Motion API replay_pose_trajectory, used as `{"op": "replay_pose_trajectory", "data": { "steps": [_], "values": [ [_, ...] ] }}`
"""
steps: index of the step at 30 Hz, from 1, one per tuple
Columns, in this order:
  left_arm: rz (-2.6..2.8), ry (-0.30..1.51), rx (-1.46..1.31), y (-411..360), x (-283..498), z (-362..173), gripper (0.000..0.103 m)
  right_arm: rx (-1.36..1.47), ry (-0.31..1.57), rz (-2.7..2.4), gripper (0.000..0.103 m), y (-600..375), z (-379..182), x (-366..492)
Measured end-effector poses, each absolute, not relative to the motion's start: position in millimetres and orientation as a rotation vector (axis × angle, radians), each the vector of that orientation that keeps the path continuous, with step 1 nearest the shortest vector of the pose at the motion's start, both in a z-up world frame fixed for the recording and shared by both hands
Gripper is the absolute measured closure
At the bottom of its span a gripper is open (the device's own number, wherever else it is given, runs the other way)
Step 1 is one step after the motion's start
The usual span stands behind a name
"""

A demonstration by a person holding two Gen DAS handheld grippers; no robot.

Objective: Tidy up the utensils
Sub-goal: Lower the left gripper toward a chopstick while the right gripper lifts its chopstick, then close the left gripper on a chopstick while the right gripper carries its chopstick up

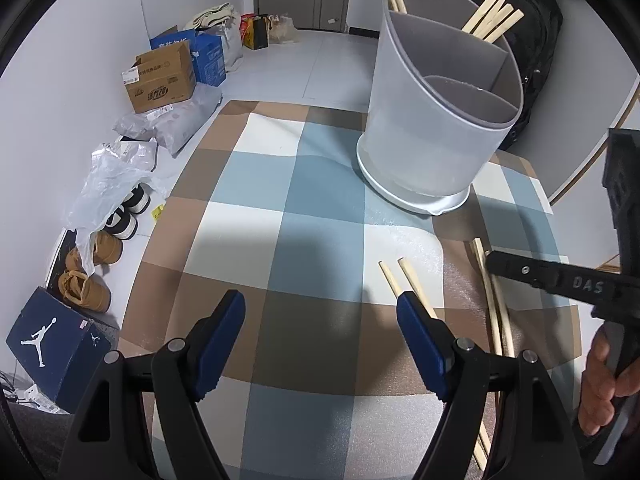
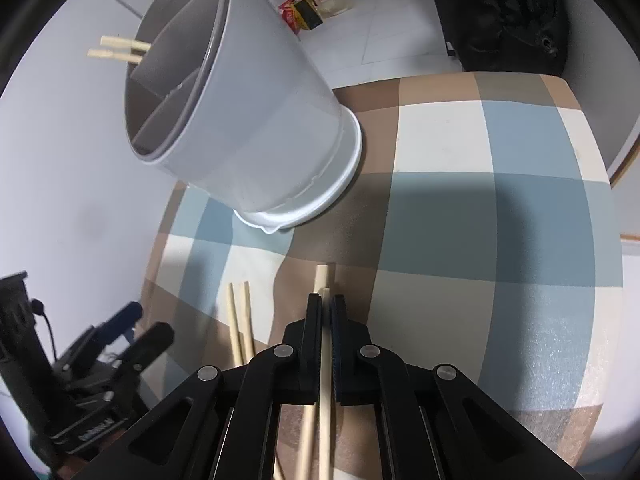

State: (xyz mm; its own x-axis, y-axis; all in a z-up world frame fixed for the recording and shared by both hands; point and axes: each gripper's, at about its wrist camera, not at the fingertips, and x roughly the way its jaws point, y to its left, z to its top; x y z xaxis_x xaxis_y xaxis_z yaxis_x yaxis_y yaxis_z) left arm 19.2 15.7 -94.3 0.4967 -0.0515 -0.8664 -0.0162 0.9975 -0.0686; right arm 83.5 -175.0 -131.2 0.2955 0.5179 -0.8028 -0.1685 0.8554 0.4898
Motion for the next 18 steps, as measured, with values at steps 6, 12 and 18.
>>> {"op": "replay_pose_trajectory", "data": {
  "steps": [6, 12, 18],
  "values": [
    [-0.018, 1.061, -0.09, 16.2, 22.0, -96.4, 0.029, 0.355, 1.2, 0.467, 0.1, -182.5, -131.6, 81.0],
    [-0.027, 1.059, -0.128, 15.8, 25.1, -96.5, 0.029, 0.388, 1.092, 0.449, 0.1, -200.4, -108.0, 76.4],
    [-0.069, 1.108, -0.153, 8.1, 33.4, -105.0, 0.029, 0.384, 0.898, 0.48, 0.1, -210.4, -64.5, 63.2]
  ]
}}
